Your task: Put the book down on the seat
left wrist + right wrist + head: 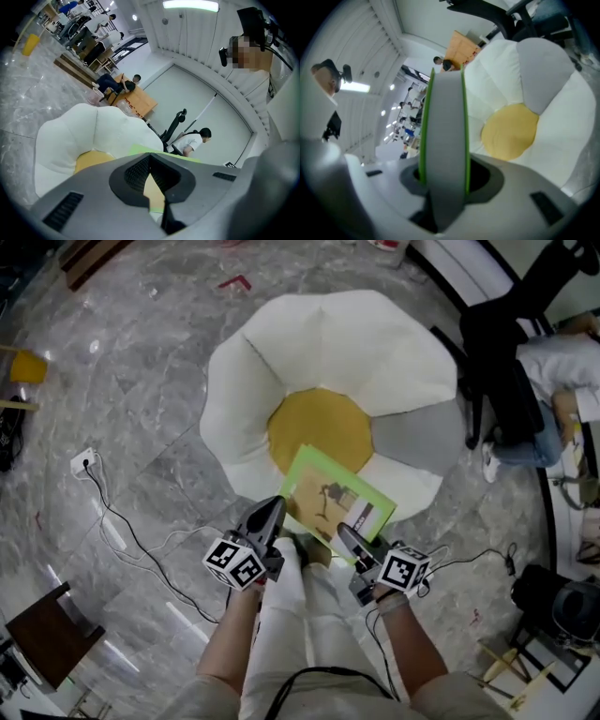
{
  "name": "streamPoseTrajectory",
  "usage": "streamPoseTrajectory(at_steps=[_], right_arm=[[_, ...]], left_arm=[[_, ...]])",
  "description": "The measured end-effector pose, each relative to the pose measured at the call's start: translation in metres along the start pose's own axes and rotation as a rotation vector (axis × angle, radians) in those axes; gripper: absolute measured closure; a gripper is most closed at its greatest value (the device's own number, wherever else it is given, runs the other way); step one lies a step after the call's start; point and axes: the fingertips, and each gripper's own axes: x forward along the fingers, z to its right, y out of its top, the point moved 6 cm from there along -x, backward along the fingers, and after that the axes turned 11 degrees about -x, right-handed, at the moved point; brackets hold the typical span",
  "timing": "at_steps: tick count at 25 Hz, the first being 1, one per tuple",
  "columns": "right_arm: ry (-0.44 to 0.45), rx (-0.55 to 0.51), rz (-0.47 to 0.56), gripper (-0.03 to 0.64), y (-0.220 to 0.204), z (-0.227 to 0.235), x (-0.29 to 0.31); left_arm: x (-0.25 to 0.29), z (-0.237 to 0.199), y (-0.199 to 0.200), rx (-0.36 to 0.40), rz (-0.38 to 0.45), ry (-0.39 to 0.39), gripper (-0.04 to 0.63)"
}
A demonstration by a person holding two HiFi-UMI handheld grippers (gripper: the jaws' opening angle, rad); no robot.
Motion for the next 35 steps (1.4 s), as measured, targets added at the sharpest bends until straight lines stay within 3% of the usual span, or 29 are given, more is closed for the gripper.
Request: streamPoseTrajectory(at_steps=[16, 20, 25, 35], right_arm=[[-0.081, 0.051, 0.0, 0.469, 0.009, 0.113, 0.101], [-0.049, 0.087, 0.014, 0.47, 0.008, 0.133, 0.119], [-0.027, 0.08, -0.023, 0.47, 0.03, 0.182, 0.157], [0.104, 0.128, 0.003, 0.469, 0.039, 0.202, 0.201]], left_arm=[[0.073, -0.108, -0.03, -0.059, -0.042, 0.059, 0.574], [0.074, -0.108, -0.03, -0.031, -0.057, 0.039, 0.574], [0.106, -0.143, -0.026, -0.05, -0.058, 0.075, 0.574], [0.119, -0.156, -0.029, -0.068, -0.081, 0.089, 0.574]])
